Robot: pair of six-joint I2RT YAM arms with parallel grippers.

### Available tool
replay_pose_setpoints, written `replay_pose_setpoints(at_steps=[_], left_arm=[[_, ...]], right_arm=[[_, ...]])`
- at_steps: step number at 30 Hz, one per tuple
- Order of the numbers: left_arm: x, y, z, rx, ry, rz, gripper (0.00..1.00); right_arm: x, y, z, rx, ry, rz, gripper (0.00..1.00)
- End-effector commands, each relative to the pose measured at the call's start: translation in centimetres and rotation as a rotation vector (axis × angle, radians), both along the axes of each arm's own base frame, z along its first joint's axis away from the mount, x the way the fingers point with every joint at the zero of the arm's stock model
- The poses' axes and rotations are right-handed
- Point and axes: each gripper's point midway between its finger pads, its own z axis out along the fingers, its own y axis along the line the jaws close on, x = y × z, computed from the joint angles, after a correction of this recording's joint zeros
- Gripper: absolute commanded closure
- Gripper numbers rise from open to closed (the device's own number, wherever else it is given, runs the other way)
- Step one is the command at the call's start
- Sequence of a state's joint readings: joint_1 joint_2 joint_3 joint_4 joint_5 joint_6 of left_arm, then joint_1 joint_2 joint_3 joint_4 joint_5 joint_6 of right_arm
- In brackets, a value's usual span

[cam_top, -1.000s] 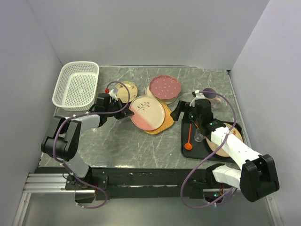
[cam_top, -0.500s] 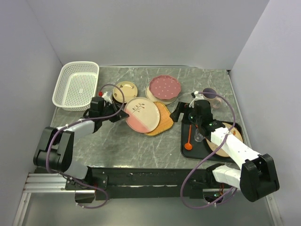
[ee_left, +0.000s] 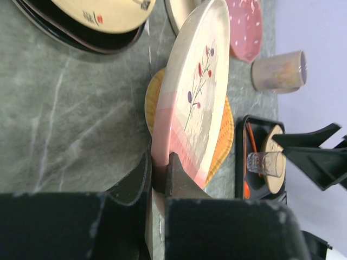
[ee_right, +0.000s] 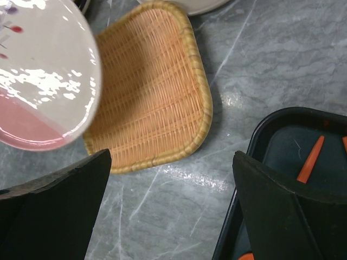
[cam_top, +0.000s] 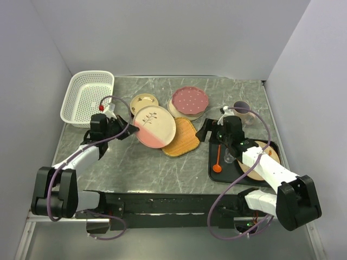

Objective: Place the plates into the plastic bin on the countertop
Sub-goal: Pick up the plate at the center of the board, then place the plate in the plastic bin.

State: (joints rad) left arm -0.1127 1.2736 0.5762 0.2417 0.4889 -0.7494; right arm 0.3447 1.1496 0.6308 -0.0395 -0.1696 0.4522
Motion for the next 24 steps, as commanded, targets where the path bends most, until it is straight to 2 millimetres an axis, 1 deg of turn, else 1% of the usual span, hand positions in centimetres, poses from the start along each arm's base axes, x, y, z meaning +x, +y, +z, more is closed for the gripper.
replay_pose_setpoints(at_steps=[1,3,4,6,8,9,11,15,17,18,20,24], left_arm=[[1.0,0.0,6.8,-0.094,-0.213,-0.031,0.99],[1.1,0.6,7.4,-0.108,-0.222,-0.019,0.99],[1.2,0.8,7.7,-0.112,-0.228,-0.017,0.99],[1.5,1.5,8.1,-0.120,-0.231,-0.007,0.99],[1.5,1.5,8.6,-0.128,-0.233,-0.014,0.99],[1.9,2.6,8.8,-0.128,-0.234,0.015,0.99],[2.1,3.0,9.5,-0.133,-0.239,0.021,0.99],[2.9,4.7,10.6,-0.117,-0.248,0.068,0.99],[3.1,5.1,11.3,-0.123,-0.253,0.083,0.99],[3.3,5.6,11.4,-0.124,-0.249,0.097,0.99],[3.6,5.9,12.1,-0.133,-0.256,0.107,0.99],[4.3,7.1,12.9,-0.148,-0.250,0.142,0.99]], right_arm=[[0.3,0.5,0.4,0.012,-0.026,0.009,0.00],[0.2,0.4,0.2,0.009,-0.023,0.010,0.00],[0.5,0.6,0.6,0.017,-0.046,0.012,0.00],[0.6,0.6,0.6,0.018,-0.051,0.011,0.00],[0.5,0.6,0.4,0.018,-0.049,0.010,0.00],[0.6,0.6,0.6,0.021,-0.052,0.013,0.00],[0.5,0.6,0.7,0.024,-0.055,0.012,0.00],[0.5,0.6,1.0,0.025,-0.065,0.015,0.00],[0.5,0.6,1.2,0.025,-0.064,0.013,0.00],[0.4,0.6,1.2,0.028,-0.065,0.015,0.00],[0.4,0.6,1.3,0.032,-0.070,0.018,0.00],[0.4,0.7,1.3,0.030,-0.064,0.016,0.00]])
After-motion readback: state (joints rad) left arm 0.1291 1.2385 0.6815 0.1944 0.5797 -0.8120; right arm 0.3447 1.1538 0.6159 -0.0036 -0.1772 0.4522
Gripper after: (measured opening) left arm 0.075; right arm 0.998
